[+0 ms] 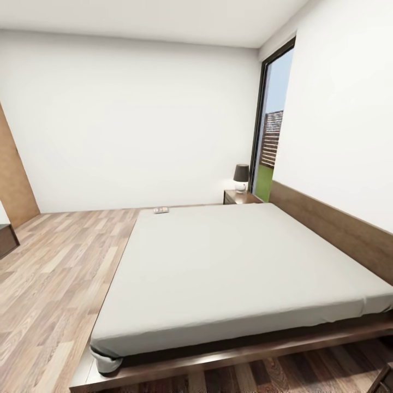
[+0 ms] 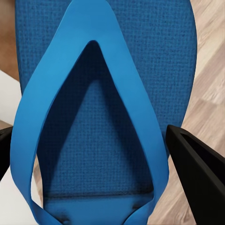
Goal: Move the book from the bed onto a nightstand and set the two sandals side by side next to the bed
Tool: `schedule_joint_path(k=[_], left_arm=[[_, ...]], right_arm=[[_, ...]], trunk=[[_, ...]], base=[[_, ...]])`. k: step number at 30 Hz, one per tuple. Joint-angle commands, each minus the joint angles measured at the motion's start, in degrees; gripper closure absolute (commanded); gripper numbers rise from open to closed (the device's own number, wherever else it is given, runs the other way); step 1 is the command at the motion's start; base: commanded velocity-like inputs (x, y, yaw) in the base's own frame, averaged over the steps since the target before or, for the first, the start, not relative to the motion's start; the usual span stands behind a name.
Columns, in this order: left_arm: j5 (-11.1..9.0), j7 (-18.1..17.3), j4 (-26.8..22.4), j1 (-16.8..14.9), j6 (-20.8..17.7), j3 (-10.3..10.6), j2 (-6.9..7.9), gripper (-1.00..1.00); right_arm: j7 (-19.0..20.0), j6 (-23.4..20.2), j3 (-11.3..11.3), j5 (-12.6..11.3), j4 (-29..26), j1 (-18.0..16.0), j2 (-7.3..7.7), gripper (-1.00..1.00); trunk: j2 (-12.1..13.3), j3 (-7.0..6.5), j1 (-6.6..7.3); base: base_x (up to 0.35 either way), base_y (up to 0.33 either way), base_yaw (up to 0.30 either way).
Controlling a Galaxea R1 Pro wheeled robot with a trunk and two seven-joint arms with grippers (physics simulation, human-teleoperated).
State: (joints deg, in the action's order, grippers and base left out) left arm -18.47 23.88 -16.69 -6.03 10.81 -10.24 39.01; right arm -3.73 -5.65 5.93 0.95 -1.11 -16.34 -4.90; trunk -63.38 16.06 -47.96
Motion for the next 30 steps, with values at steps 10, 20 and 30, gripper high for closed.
schedule_joint_path(k=[10, 20, 30], left_arm=[[-0.6, -0.07, 0.07, -0.04, 0.35, 0.09, 0.01, 1.0], [-0.6, -0.13, 0.08, -0.04, 0.33, 0.11, 0.01, 1.0], [-0.6, -0.15, 0.16, -0.04, 0.34, 0.12, 0.01, 1.0]], right_arm=[[-0.22, -0.3, 0.41, 0.15, -0.19, -0.01, 0.0, 1.0], [-0.22, -0.16, 0.4, 0.19, -0.2, -0.01, 0.06, 1.0], [-0.14, -0.02, 0.4, 0.21, -0.31, -0.01, 0.18, 1.0]], trunk=[[-0.05, 1.0, 0.0], [-0.05, 1.84, 0.0], [-0.05, 1.97, 0.0]], base=[[0.0, 0.0, 0.0], [0.0, 0.0, 0.0], [0.0, 0.0, 0.0]])
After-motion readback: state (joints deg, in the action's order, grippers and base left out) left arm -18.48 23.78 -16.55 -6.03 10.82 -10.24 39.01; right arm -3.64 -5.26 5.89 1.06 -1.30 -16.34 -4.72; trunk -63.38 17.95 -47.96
